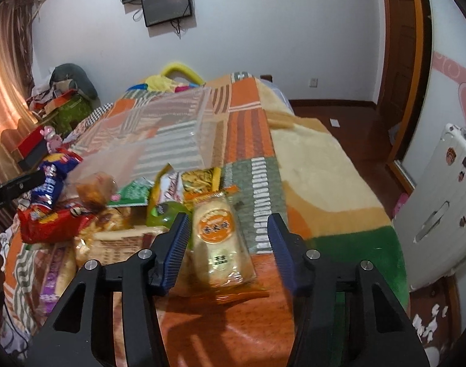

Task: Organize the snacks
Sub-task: 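Grasp the blue cracker bag with the left tool while the right tool grasps the wrapped bread roll, then carry both snacks into the clear plastic box and open both tools, then grasp the yellow-striped biscuit stick pack with the left tool while the right tool grasps the sliced bread loaf, then lower both held snacks into the clear box and open both tools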

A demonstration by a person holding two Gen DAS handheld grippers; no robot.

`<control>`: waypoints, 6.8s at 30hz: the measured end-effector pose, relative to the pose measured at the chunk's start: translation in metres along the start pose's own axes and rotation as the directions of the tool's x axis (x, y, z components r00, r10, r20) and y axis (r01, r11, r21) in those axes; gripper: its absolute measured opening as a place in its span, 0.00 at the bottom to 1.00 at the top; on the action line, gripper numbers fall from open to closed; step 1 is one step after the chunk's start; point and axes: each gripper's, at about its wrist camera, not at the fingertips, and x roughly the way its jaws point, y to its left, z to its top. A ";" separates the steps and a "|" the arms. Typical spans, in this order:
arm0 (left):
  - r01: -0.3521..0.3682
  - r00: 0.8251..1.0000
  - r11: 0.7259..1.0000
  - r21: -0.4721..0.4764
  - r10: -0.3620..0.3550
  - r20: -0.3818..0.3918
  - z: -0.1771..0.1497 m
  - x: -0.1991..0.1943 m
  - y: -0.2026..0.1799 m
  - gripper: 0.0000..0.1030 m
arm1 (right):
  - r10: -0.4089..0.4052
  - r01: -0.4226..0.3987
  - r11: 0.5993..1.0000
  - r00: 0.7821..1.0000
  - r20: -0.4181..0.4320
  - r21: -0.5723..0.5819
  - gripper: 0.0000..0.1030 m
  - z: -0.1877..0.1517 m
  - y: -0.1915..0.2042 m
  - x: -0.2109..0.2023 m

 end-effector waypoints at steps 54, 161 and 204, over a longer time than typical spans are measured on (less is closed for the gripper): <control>0.089 0.990 0.996 0.032 -0.092 0.104 0.079 -0.005 -0.016 0.57 | 0.167 -0.155 0.984 0.971 0.170 -0.084 0.32 0.103 0.053 0.022; -0.035 0.976 0.995 -0.098 0.013 -0.215 -0.049 0.042 0.135 0.34 | -0.027 0.027 1.000 0.998 -0.062 0.005 0.75 -0.007 0.065 0.008; 0.098 0.990 0.995 0.010 -0.096 -0.102 0.091 0.080 0.019 0.34 | 0.108 -0.113 0.981 0.993 -0.038 -0.156 0.75 0.099 0.107 0.093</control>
